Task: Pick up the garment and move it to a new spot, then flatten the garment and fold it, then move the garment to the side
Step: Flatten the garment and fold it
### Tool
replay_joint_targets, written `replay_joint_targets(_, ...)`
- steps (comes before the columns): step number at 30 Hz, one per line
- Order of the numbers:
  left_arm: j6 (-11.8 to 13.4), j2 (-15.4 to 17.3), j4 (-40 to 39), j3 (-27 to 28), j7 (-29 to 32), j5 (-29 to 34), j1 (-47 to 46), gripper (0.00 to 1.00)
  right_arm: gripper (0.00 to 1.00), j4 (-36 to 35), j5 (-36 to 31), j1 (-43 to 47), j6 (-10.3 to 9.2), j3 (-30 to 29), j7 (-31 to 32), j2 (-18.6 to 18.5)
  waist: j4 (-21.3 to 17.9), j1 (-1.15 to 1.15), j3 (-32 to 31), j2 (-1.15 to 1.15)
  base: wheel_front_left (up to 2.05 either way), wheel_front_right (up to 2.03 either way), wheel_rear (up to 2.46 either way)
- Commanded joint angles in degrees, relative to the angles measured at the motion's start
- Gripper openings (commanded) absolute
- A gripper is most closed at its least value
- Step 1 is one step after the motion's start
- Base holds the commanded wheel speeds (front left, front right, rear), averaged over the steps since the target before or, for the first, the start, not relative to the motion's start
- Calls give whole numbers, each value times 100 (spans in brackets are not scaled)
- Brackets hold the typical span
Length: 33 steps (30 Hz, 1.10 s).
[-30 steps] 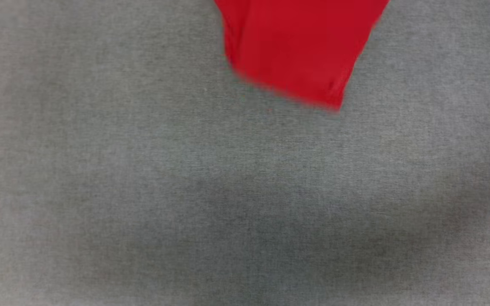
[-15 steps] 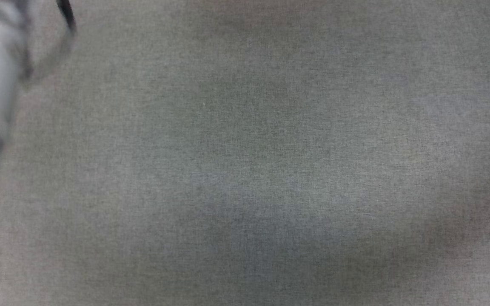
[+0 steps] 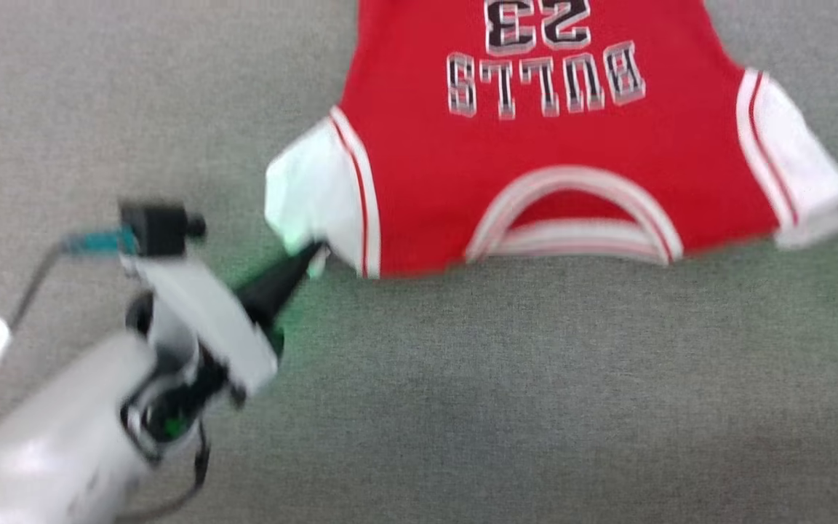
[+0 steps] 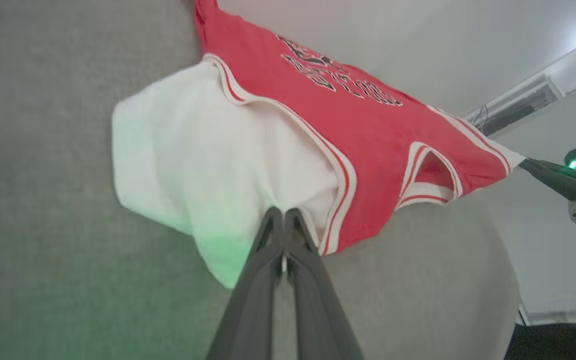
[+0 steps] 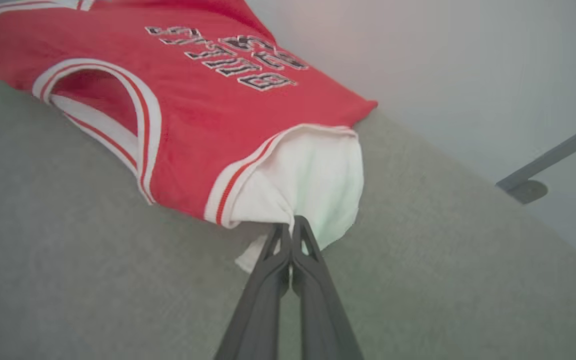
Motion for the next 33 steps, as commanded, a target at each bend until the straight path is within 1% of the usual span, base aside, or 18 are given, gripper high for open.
replay_joint_targets(1, -14, 156, -176, -121, 9, 15, 265, 0, 0, -118, 180, 314, -11, -10, 45, -135, 20, 0, -194, 0, 0, 0, 0)
replay_joint_targets(8, -14, 843, -933, -463, -121, -111, 1214, 0, 0, -752, 504, 1631, -11, -4, 353, -531, 4, 0, -533, 0, 0, 0, 0)
replay_joint_targets(15, -4, 1456, -1569, -658, -121, -252, 1845, 0, 0, -1381, 637, 2604, -11, -106, 765, -932, -14, 0, -633, 0, 0, 0, 0)
replay_joint_targets(18, 215, 1710, -1864, -750, -80, -297, 2116, 0, 0, -1685, 667, 2973, -11, -116, 1071, -1070, -33, 0, -633, 0, 0, 0, 0)
replay_joint_targets(21, 364, 1915, -2223, -748, -88, -442, 2292, 0, 0, -1917, 783, 3208, -11, -299, 1208, -1171, -41, 0, -595, 0, 0, 0, 0)
replay_joint_targets(23, 390, 1892, -2358, -702, -190, -508, 2353, 0, 0, -1943, 796, 3329, -11, -454, 1203, -1090, -35, 0, -573, 0, 0, 0, 0)
replay_joint_targets(26, 419, 1724, -2285, -726, -200, -413, 2258, 0, 0, -1750, 447, 3408, -11, -663, 1332, -884, -13, 0, -530, 0, 0, 0, 0)
replay_joint_targets(29, 344, 1406, -2021, -700, -204, -402, 2079, 0, 0, -1529, 193, 3468, -10, -786, 1562, -493, 6, 0, -484, 0, 0, 0, 0)
replay_joint_targets(33, 325, 929, -1446, -820, -169, -178, 1879, 0, 0, -1153, -200, 3462, -10, -869, 1866, 77, 14, 0, -411, 0, 0, 0, 0)
